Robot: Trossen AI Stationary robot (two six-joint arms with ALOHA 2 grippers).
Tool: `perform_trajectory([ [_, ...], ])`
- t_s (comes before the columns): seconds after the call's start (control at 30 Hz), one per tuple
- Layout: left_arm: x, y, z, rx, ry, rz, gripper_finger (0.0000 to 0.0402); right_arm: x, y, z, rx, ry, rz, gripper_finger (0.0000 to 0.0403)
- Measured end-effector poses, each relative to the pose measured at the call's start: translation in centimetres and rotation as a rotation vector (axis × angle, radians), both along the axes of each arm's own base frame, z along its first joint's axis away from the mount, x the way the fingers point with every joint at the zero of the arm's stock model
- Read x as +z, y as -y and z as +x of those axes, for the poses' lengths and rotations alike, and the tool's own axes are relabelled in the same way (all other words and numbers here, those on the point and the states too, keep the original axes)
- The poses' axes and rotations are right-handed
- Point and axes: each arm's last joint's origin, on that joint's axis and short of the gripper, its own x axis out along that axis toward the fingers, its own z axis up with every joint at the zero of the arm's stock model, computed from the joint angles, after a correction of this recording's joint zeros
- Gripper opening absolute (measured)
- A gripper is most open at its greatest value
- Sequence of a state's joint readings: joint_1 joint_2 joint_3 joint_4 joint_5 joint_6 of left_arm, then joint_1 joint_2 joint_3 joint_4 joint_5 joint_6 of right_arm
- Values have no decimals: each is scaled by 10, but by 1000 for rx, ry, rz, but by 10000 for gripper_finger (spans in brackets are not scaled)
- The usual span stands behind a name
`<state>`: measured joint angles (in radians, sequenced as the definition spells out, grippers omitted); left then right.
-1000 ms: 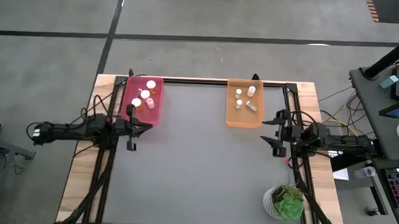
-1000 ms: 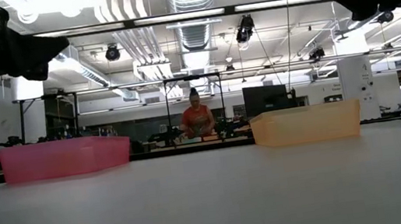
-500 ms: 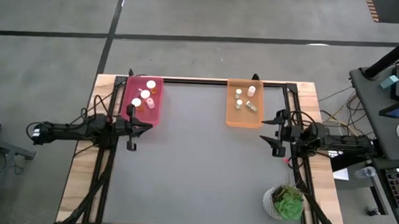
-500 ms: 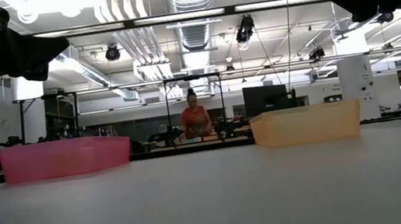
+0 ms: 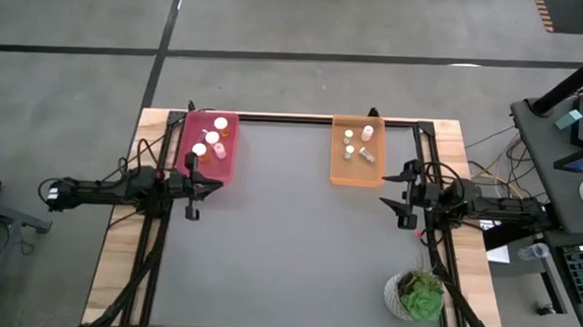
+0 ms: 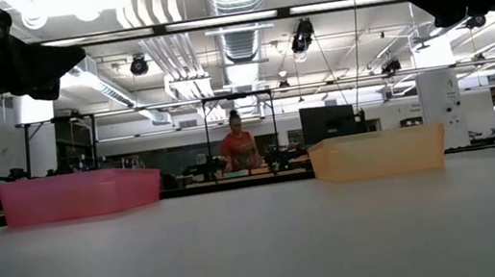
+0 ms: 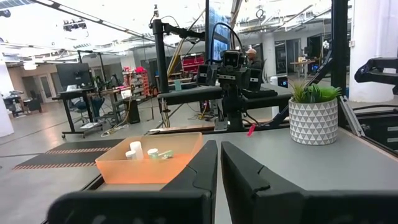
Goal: Pick and place medicine bottles into bin by pill shape (circle, oval)
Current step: Return to Home position
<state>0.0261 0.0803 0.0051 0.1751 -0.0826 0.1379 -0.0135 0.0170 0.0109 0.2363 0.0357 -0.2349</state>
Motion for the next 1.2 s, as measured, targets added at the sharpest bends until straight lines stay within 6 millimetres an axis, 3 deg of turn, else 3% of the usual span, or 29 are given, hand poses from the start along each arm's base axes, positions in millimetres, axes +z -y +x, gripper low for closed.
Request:
perform_trajectory([
  [1.2,-1,0,0,0,-6,0,6,-1,0,1,0,-7,0,249],
])
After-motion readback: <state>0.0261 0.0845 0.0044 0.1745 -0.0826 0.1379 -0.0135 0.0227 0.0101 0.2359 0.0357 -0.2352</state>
